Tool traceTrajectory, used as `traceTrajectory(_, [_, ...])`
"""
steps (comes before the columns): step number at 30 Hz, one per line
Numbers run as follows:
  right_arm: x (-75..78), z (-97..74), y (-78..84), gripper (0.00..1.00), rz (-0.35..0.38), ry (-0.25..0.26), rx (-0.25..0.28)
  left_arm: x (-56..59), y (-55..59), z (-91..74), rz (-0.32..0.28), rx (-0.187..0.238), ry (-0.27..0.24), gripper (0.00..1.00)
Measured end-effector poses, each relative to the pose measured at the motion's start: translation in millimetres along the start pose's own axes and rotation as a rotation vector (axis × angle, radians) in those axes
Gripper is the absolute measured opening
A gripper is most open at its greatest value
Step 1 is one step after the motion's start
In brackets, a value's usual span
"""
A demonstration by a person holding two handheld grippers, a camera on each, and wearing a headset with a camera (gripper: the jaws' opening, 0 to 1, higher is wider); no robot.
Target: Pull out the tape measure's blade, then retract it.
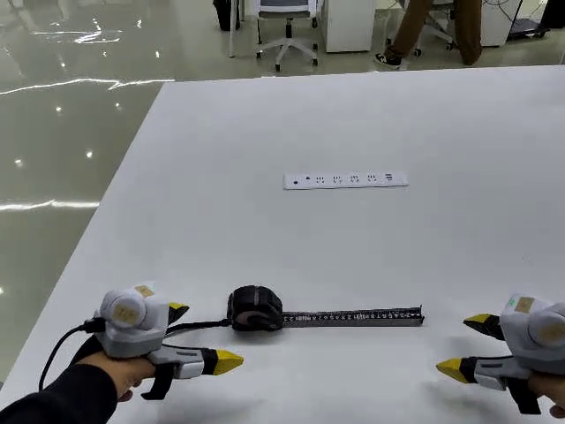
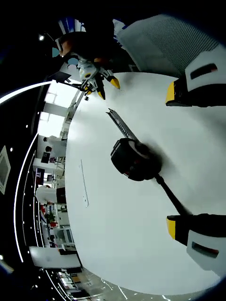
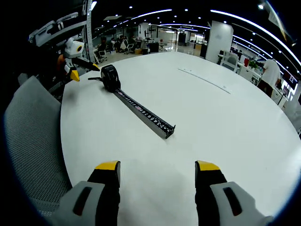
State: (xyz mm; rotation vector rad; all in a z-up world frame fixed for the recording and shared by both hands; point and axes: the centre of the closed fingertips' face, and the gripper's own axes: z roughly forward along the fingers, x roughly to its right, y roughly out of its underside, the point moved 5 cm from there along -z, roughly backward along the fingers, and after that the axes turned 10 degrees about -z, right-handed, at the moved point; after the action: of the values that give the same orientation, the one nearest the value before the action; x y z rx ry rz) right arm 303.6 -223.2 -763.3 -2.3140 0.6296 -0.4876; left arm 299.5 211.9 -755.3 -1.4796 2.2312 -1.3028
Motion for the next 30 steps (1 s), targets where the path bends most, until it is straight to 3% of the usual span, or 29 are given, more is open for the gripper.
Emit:
traceTrajectory(1, [-1.7,-8.1,0.0,0.63,0.010,0.020,0.017,-4.4,-1.2,-6.6,0.009,0.053,-0.041,0.99])
traceTrajectory(4, [-6.8,-25.5,3.9,0.68,0.020,0.089,0.045,-10.9,-4.6,-31.9,0.030,0.146,-0.110,1.00])
traceTrajectory(6, [-20.5,-34.5,11.3,0.70,-0.035,0.085,0.038,-11.0,-2.3,-46.2,0.017,0.184,-0.122,1.00])
traceTrajectory(7, [-24.4,-37.5,14.5,0.72,-0.043,0.094,0.034,-9.4,0.3,-50.2,0.005,0.181,-0.116,1.00])
traceTrajectory(8, [-28.8,-41.1,17.7,0.75,-0.031,0.098,0.036,-8.2,6.0,-54.5,-0.028,0.152,-0.117,1.00])
traceTrajectory(10, [-35.7,-50.0,22.5,0.81,0.012,0.092,0.055,-8.2,12.7,-62.2,-0.003,0.147,-0.133,1.00])
traceTrajectory(11, [-37.3,-56.3,25.2,0.85,0.038,0.098,0.060,-9.3,14.6,-68.1,0.025,0.159,-0.152,1.00])
traceTrajectory(17, [-35.7,-85.3,29.6,0.99,0.093,0.124,0.105,-6.8,20.9,-87.0,0.006,0.185,-0.135,1.00])
traceTrajectory(25, [-33.2,-97.6,28.3,1.00,0.101,0.137,0.105,3.5,22.0,-95.9,0.011,0.205,-0.153,1.00])
traceTrajectory(27, [-32.1,-98.4,29.4,1.00,0.104,0.142,0.113,5.5,22.8,-95.5,0.002,0.196,-0.148,1.00])
traceTrajectory(28, [-31.4,-99.0,28.5,1.00,0.102,0.151,0.116,8.4,25.7,-94.1,-0.011,0.163,-0.137,1.00])
traceTrajectory(30, [-31.8,-99.0,28.0,1.00,0.102,0.152,0.114,7.7,26.2,-93.2,-0.001,0.149,-0.151,1.00])
